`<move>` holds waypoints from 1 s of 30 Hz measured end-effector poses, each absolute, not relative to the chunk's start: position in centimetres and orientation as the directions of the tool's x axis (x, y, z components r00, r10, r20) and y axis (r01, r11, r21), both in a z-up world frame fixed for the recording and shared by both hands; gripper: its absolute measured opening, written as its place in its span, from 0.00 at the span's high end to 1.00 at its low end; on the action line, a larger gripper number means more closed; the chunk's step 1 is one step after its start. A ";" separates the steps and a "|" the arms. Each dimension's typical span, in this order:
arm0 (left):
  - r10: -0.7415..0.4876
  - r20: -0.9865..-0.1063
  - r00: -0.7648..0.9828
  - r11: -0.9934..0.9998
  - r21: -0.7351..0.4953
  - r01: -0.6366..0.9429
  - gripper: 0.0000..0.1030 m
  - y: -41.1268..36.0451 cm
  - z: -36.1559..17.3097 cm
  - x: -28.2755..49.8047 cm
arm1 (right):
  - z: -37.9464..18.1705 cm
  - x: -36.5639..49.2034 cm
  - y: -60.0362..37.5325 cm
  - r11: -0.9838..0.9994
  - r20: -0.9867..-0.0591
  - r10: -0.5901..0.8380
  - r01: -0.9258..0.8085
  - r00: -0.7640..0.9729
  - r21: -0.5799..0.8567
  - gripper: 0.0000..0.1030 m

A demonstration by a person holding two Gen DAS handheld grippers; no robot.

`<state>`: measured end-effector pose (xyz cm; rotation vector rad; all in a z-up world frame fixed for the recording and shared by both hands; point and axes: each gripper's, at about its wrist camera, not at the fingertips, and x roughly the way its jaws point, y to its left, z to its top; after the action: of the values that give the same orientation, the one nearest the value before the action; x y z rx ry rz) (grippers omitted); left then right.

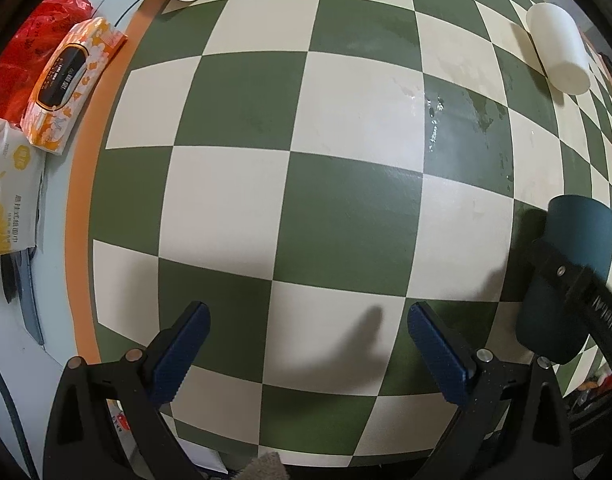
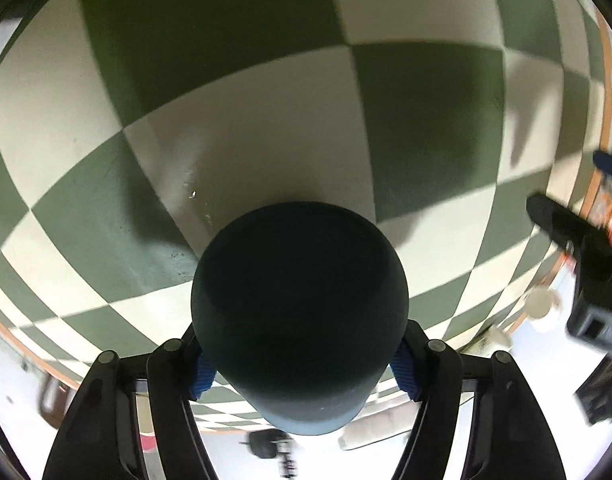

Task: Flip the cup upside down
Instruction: 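Rotate the right tool to turn the teal mug upside down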

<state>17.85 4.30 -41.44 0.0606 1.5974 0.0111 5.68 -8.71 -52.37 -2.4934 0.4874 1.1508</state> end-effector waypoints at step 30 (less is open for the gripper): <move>0.039 -0.999 0.020 0.997 0.040 0.062 0.02 2.1 -37.1 18.5 | -48.3 19.7 -10.4 0.588 -0.924 -0.297 -0.809 -0.241 0.022 0.31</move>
<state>18.47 2.11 -37.14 0.0804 1.5510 -0.0180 19.75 -10.40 -48.27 -0.9027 1.8049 0.6324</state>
